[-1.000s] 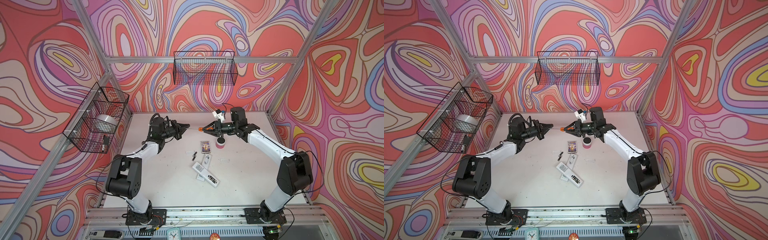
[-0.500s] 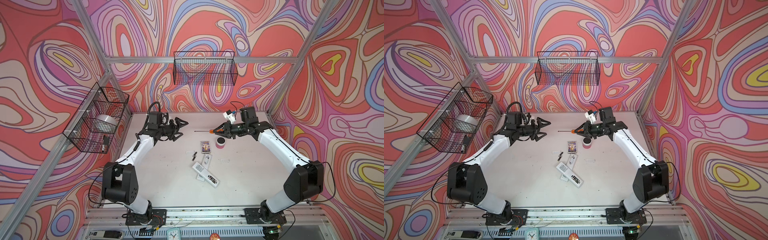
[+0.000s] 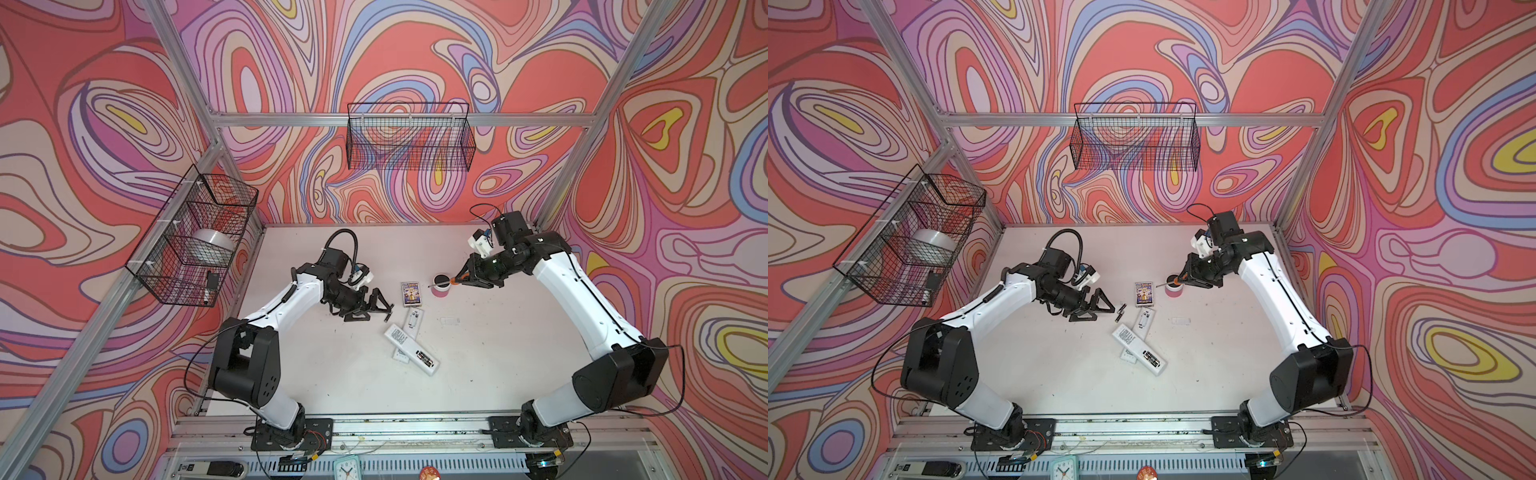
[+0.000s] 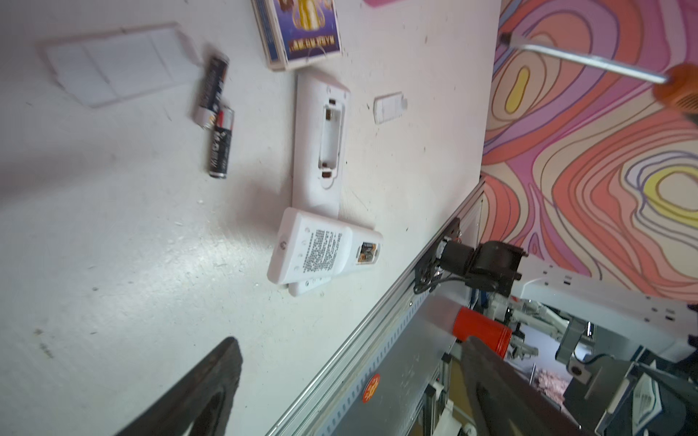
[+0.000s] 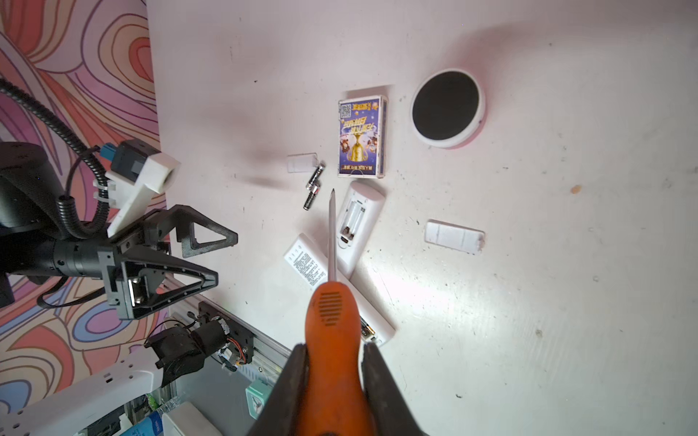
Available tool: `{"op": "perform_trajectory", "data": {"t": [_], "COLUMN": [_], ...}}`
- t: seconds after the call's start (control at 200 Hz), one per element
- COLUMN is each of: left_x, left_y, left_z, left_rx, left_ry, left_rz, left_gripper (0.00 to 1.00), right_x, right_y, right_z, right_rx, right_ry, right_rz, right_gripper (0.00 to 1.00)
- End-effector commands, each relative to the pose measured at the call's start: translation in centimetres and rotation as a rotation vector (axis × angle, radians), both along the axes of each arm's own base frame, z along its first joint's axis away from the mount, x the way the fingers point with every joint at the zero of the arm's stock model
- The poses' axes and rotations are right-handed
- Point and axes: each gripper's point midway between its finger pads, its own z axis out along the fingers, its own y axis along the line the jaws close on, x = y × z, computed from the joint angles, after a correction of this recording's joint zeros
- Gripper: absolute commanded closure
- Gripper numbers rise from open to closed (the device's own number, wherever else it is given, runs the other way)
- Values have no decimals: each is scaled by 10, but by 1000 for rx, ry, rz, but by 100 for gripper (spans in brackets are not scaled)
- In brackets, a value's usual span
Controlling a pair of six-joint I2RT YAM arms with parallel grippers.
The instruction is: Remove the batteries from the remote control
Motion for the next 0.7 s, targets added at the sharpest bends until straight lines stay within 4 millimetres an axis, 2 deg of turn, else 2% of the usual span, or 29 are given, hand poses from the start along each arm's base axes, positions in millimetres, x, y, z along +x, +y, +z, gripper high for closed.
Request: {"op": "perform_trajectory", "data": {"t": [0.0, 0.125, 0.31, 0.471, 0.696], "left_x": [-25, -32, -27, -21, -16], "left_y": [-7, -22, -21, -25, -30], "left_z": [-22, -33, -58, -65, -74], "left_rx": [-21, -41, 15, 14, -2], "left_ry": [63, 84, 107, 127, 135], "left_rz": [-137, -197, -204, -200, -189], "left_gripper": [18, 26, 33, 43, 49], "right_x": [-8, -8, -8, -8, -8], "right_y": [-3, -2, 3, 4, 6], "right_z": [10, 12, 16, 16, 18], "right_rx": [4, 23, 59, 73, 88], "right_ry": [-22, -29, -34, -32, -29], "right_rz": [-3, -14, -18, -29, -39], "right_gripper": [92, 92, 92, 92, 92]}}
